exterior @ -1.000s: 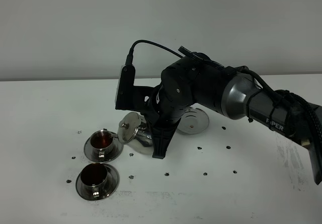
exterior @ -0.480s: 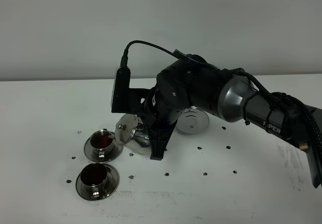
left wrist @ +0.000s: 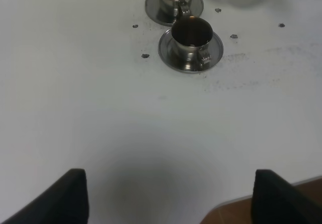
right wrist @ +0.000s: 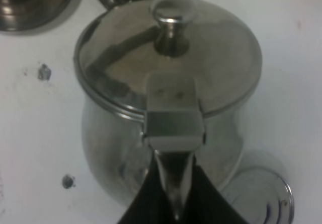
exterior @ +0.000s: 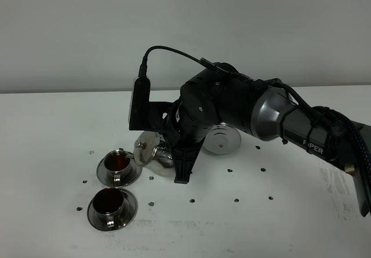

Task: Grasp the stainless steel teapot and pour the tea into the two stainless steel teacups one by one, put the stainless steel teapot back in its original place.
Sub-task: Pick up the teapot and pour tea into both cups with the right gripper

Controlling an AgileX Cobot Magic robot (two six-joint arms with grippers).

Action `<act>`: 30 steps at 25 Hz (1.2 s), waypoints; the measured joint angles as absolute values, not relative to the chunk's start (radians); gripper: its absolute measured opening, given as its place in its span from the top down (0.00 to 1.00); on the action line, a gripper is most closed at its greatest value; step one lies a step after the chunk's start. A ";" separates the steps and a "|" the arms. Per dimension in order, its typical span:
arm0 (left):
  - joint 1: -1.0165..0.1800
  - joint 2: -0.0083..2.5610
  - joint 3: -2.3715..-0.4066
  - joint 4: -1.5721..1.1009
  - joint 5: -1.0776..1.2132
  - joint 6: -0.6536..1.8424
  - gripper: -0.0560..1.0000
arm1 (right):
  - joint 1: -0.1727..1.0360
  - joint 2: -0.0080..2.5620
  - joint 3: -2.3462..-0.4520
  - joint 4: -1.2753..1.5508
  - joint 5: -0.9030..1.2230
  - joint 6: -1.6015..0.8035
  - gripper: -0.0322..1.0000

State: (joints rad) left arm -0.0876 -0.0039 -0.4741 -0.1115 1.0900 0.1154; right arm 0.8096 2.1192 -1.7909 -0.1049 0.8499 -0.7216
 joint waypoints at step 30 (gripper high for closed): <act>-0.088 -0.004 -0.474 -0.111 1.090 0.117 0.32 | 0.816 2.106 -1.738 -0.058 0.785 -0.677 0.92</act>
State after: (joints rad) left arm -0.0876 -0.0039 -0.4741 -0.1115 1.0900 0.1166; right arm 0.8156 2.1062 -1.7385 -0.0577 0.7854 -0.6772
